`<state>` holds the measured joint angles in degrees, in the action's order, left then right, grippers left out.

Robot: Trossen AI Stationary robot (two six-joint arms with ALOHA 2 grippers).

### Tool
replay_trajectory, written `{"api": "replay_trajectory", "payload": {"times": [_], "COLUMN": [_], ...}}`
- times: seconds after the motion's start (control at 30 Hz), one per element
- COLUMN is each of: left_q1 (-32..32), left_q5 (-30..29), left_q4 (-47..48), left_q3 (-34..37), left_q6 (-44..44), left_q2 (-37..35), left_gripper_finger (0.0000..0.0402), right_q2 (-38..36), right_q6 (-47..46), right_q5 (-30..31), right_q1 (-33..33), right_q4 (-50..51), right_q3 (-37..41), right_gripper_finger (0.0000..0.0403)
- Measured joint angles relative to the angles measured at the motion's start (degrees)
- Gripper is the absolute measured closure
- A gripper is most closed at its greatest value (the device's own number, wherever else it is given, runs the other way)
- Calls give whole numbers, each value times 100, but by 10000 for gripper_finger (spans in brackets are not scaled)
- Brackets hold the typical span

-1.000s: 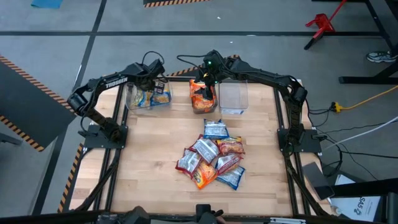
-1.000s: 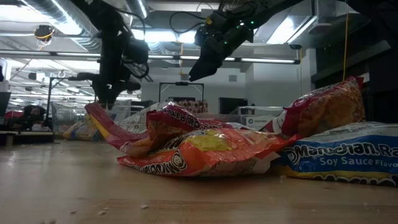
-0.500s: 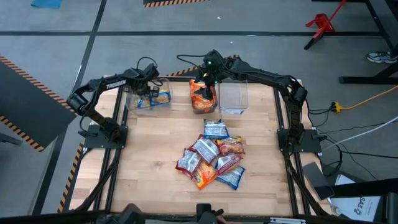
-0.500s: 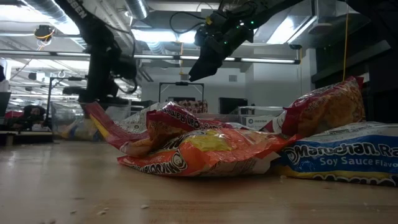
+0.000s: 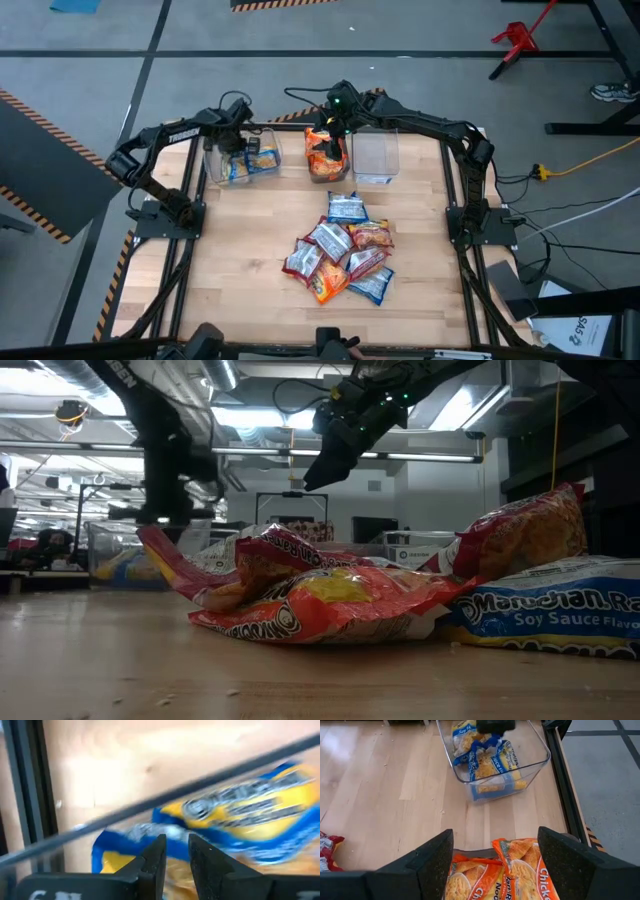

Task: Sort Maruchan noodles
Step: Put the blue noodle pack into the left transparent bin, then put the red noodle pack into the right transparent bin

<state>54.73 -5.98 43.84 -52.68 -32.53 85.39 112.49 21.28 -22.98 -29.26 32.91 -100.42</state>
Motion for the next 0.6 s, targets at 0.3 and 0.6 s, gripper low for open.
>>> {"api": "replay_trajectory", "payload": {"times": [0.3,0.6], "left_q1": [-331,-1548], "left_q5": [140,1604], "left_q4": [451,132], "left_q3": [-1193,-2040], "left_q6": [601,1513], "left_q2": [-476,-1676], "left_gripper_finger": [326,326], "right_q2": [-51,-638], "right_q6": [-243,-186], "right_q5": [-206,-133], "right_q1": [0,0], "right_q4": [159,1215], "right_q3": [0,4], "right_gripper_finger": [125,125]}}
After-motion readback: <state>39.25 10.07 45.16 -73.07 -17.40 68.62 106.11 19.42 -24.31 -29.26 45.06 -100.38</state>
